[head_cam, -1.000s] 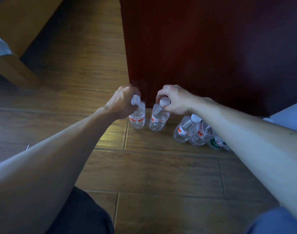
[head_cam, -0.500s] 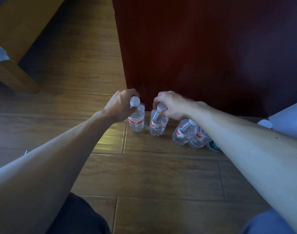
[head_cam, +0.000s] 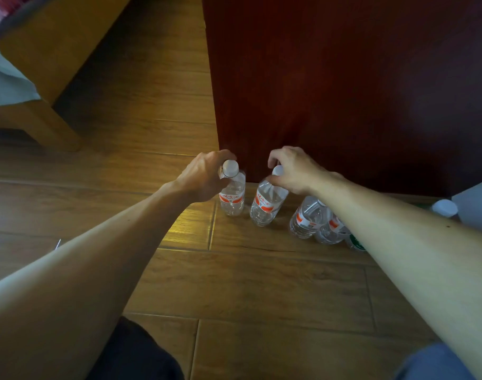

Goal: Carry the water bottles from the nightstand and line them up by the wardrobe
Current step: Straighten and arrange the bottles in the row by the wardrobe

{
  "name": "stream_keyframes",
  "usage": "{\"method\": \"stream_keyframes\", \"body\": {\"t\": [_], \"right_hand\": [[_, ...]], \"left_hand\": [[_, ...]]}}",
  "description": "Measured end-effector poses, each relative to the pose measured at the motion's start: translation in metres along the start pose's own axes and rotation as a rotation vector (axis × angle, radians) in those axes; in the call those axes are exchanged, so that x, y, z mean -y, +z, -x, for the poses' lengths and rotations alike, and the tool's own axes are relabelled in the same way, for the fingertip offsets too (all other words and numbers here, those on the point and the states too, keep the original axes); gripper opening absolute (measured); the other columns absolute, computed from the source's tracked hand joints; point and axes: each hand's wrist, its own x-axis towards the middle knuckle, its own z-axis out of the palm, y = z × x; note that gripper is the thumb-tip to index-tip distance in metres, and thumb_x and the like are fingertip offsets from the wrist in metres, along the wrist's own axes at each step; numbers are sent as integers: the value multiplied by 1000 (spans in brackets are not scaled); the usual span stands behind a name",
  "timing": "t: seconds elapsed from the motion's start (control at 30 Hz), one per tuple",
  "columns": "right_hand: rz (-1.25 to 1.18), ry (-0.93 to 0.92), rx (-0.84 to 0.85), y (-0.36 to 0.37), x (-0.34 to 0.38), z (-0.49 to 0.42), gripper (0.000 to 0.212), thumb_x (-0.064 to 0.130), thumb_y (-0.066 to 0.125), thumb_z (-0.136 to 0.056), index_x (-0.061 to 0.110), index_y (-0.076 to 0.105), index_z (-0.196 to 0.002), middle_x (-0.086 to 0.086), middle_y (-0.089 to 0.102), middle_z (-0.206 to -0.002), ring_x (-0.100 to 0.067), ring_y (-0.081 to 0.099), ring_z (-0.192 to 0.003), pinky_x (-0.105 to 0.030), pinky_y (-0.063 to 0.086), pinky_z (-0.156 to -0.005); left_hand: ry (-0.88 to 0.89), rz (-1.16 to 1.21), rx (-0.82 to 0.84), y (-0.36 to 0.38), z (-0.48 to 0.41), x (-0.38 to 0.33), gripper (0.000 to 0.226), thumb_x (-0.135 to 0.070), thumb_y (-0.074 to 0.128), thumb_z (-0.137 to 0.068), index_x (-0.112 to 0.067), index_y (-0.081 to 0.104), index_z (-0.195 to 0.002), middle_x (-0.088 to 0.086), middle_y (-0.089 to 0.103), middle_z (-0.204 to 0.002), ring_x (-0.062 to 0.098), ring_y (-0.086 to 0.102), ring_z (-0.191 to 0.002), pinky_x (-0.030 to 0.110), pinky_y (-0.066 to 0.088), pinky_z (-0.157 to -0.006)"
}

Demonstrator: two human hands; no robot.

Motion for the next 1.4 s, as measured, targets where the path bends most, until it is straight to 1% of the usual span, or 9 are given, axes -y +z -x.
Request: {"method": "stream_keyframes", "body": {"t": [0.1,0.23,0.53,0.77,0.87,0.93,1.1,1.23,1.4], "right_hand": [[30,39,25,-3,-2,2,25,25,71,-91,11,65,-110,-9,57,-120,-25,57,-112,-30,42,-79],[-35,25,15,-4,2,2,26,26,75,-87,13,66,-108,-9,60,-119,-25,60,-106,-36,51,-82],[-63,-44,-1,-11,12,-6,27,20,77,-84,15,64,-107,-7,58,-118,-24,58,-107,-40,53,-89],[4,-110,108,-17,15,-21,26,21,79,-80,24,65,-101,-2,60,-112,-20,61,-101,-43,57,-87],[27,-139,124,-18,14,-24,25,21,80,-77,22,67,-98,0,63,-102,-18,63,-95,-43,58,-83],[36,-153,124,-17,12,-22,24,21,80,-77,21,66,-96,1,63,-100,-17,63,-93,-43,58,-82],[39,-178,86,-9,9,-21,22,20,78,-76,18,66,-95,0,62,-100,-19,63,-89,-46,58,-78],[44,-201,47,-2,6,-23,21,18,76,-74,13,67,-93,1,61,-96,-21,62,-88,-46,56,-78],[36,-227,12,4,8,-23,18,12,70,-77,9,66,-94,-2,56,-93,-24,60,-89,-44,53,-78]], "left_hand": [[-1,0,-3,1,-1,-1,40,-9,72,-83,-11,60,-121,8,69,-110,27,67,-91,36,52,-73],[-12,-11,-3,3,-2,-3,45,-10,71,-85,-10,56,-127,10,68,-112,27,66,-93,30,46,-72],[-22,-31,-9,8,-7,-4,47,0,65,-87,-10,53,-131,11,66,-118,27,64,-98,27,39,-72],[21,42,-65,9,-9,0,31,-4,70,-80,-11,62,-109,3,70,-97,21,63,-76,23,47,-61],[27,94,-89,9,-10,1,28,-6,72,-77,-11,64,-103,3,71,-94,16,61,-73,35,54,-67],[36,114,-81,9,-11,2,28,-6,73,-76,-12,65,-103,2,71,-94,16,63,-80,38,56,-71],[25,133,-88,9,-11,5,28,-5,74,-78,-11,65,-104,2,70,-98,5,55,-70,33,54,-72],[27,122,-74,8,-13,7,28,-7,74,-78,-13,65,-104,3,70,-96,16,57,-73,39,54,-73],[32,85,-57,8,-15,8,32,-4,74,-76,-13,67,-106,1,69,-91,12,53,-65,32,50,-69]]}}
